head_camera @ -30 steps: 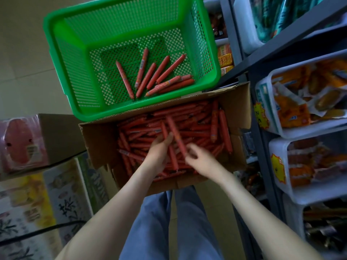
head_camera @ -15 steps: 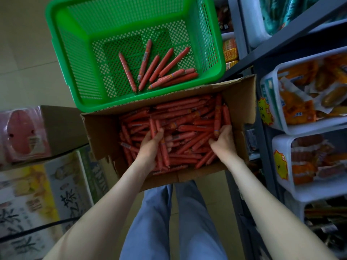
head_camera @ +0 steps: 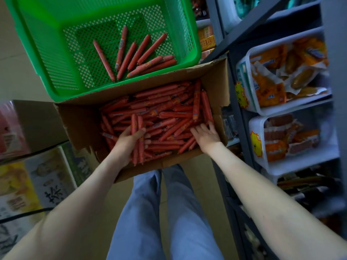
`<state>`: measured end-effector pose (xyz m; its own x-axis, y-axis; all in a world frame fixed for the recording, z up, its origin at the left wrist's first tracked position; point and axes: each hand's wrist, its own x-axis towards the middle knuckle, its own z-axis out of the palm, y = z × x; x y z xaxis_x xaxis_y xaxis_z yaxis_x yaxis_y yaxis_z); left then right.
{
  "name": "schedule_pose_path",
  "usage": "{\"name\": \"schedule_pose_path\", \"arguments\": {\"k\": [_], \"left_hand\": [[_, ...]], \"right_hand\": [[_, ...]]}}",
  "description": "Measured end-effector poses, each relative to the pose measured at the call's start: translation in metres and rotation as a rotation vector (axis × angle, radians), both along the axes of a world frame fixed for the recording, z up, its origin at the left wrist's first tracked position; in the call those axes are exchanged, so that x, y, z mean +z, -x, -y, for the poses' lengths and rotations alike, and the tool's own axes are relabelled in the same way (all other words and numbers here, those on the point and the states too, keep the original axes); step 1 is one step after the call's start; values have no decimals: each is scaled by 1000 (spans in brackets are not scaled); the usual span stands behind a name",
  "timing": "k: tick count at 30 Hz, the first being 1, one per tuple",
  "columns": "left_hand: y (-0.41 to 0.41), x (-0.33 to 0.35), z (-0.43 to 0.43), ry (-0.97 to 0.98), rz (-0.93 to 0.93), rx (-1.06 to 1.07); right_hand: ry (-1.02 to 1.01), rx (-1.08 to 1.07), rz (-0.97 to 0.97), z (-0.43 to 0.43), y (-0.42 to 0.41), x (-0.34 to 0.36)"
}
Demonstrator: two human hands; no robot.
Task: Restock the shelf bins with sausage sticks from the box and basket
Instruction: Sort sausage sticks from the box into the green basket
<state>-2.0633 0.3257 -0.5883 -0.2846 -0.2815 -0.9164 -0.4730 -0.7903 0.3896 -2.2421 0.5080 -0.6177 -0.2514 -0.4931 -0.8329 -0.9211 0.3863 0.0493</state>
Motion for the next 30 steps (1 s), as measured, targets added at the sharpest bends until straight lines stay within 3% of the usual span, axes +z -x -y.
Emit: {"name": "schedule_pose_path", "arguments": {"k": [6,9,14,19,25,28,30], "left_hand": [[4,9,-4,15,-8,-98],[6,21,-2,26,14,-141],[18,58,7,24,-21,-210],[43,110,34,-66,-139,-13],[75,130,100,31,-303,324],[96,104,138,124,-198,336],[106,82,157,123,-119,308]], "right_hand": [[-70,121,-53,13,5,-8],[-60,115,41,13,13,-2],[172,-453,448,28,21,62],[476,-837,738,61,14,128],[811,-927,606,150,27,146],[874,-771,444,204,45,126],[769,-640,323,231,56,101]]}}
